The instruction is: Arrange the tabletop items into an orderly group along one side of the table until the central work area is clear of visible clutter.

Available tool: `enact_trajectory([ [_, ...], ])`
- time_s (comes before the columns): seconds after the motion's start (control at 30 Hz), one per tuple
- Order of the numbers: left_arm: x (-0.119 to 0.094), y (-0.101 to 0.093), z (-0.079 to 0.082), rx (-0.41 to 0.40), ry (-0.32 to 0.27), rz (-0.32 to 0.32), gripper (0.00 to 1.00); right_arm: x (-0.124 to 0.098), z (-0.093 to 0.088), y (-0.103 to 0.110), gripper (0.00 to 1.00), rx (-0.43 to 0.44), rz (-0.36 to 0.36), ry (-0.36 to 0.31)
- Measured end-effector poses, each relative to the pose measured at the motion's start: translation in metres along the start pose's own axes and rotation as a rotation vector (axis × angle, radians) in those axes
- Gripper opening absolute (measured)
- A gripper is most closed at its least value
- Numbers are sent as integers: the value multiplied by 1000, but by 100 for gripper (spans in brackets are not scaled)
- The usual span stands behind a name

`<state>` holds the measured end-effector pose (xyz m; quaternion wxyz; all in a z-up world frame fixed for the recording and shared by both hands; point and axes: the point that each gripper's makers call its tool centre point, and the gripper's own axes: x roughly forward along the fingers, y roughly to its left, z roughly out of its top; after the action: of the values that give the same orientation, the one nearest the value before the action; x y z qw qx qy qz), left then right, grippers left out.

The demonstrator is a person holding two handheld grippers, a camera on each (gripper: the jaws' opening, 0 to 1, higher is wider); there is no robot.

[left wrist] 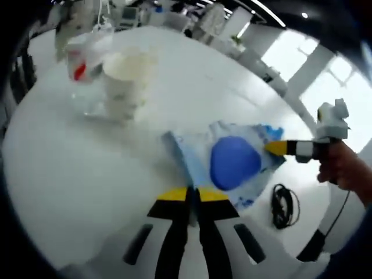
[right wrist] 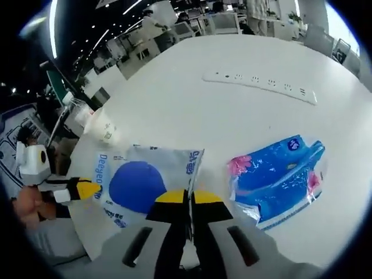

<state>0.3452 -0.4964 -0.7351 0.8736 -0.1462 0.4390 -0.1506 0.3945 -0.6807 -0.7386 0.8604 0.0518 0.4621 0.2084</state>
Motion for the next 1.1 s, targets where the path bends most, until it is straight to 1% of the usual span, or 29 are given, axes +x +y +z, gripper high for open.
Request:
enact_trajectory([
  [0.03, 1, 3, 9, 12, -10, 8, 2, -1, 0, 0, 1, 42, -9, -16],
  [0.07, 2, 5, 14, 14, -16, 15, 2, -1, 0, 2, 1, 63, -6, -30],
  [0.1, 4, 8, 21, 22, -21, 25, 2, -9, -8, 16, 1, 64, -7, -38],
  [0.17, 10, 13, 29, 37, -21, 32, 2, -14, -17, 26, 2, 78, -13, -40],
  [0.27, 16, 17, 34, 43, -19, 39, 2, -17, -20, 31, 2, 105, -17, -53],
  [0.33, 21, 18, 36, 45, -18, 50, 2, -16, -19, 30, 2, 153, -28, -72],
  [0.5, 25, 18, 33, 66, -14, 81, 2, -4, -20, 24, 2, 156, -49, -56],
  [0.63, 24, 21, 34, 51, -17, 87, 3, 1, -16, 20, 2, 179, -40, -55],
  [0.77, 27, 22, 38, 45, -22, 94, 3, 6, -14, 17, 2, 179, -34, -52],
  [0.83, 28, 21, 38, 80, -14, 100, 3, 8, -15, 16, 2, 181, -36, -46],
  [0.9, 28, 22, 39, 97, -16, 110, 3, 10, -16, 17, 2, 185, -32, -44],
  [1.1, 32, 27, 39, 95, -8, 128, 3, 17, -17, 16, 3, 173, -32, -27],
])
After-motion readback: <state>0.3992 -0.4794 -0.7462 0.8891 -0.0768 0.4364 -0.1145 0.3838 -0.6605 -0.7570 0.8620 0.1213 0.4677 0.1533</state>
